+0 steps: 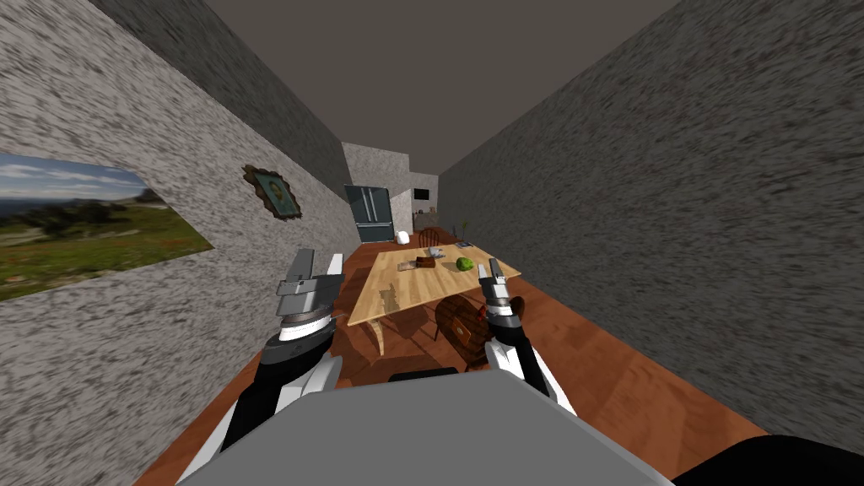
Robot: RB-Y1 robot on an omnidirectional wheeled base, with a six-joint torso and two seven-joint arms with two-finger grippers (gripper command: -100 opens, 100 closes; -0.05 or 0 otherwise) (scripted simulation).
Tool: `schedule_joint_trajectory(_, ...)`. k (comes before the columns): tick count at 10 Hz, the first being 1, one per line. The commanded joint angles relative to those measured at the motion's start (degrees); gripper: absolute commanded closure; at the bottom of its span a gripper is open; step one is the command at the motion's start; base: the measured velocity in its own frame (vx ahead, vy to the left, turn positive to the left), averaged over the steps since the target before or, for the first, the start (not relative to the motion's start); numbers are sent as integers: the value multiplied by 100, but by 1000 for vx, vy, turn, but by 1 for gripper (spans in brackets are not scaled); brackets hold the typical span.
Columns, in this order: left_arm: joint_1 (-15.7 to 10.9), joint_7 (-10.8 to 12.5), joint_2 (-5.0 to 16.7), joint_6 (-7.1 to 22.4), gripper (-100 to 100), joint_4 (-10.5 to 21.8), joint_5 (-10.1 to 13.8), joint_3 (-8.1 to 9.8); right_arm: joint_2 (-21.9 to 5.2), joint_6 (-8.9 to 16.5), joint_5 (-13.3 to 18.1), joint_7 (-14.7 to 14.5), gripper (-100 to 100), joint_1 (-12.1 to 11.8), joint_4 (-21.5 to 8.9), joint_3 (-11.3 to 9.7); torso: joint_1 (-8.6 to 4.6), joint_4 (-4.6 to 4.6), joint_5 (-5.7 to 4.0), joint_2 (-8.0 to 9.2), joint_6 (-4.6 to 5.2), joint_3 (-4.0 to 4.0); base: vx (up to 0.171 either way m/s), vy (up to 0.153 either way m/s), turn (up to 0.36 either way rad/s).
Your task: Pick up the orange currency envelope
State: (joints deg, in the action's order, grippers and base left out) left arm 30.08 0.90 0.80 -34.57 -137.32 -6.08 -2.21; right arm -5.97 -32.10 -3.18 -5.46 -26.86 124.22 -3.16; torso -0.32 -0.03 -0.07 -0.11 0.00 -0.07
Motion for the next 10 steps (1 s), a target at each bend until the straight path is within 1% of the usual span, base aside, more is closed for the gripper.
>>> schedule_joint_trajectory(1, 0, 0, 0, 0, 0, 0, 0, 0, -215, -69, 28, 108, -100, 132, -264, -3, 0, 0, 0, 0, 0, 0, 27, -98, 24)
schedule_joint_trajectory(2, 0, 0, 0, 0, 0, 0, 0, 0, -360, -113, 54, 170, -100, 206, -444, -11, -8, 0, -2, -1, 0, -1, -5, -62, 72)
schedule_joint_trajectory(3, -1, 0, 0, 0, 0, 0, 0, 0, -360, -113, 54, 170, -100, 206, -454, -11, 5, 1, 0, 8, -1, 4, -13, -8, 42)
schedule_joint_trajectory(5, 0, 0, -1, 0, 0, 0, 0, -1, -683, -199, 121, 298, -100, 360, -840, -20, 30, 2, 6, 10, 0, 6, -8, -7, 26)
schedule_joint_trajectory(6, -1, 0, -1, 0, 0, 0, 0, -1, -683, -199, 121, 298, -100, 360, -895, -20, 26, 3, 6, 14, -1, 8, -14, -13, 45)
schedule_joint_trajectory(10, 0, 0, -1, 0, 0, 0, 0, -1, -683, -199, 121, 298, -100, 360, -895, -20, 34, 3, 7, 12, 1, 7, -2, -2, 6)
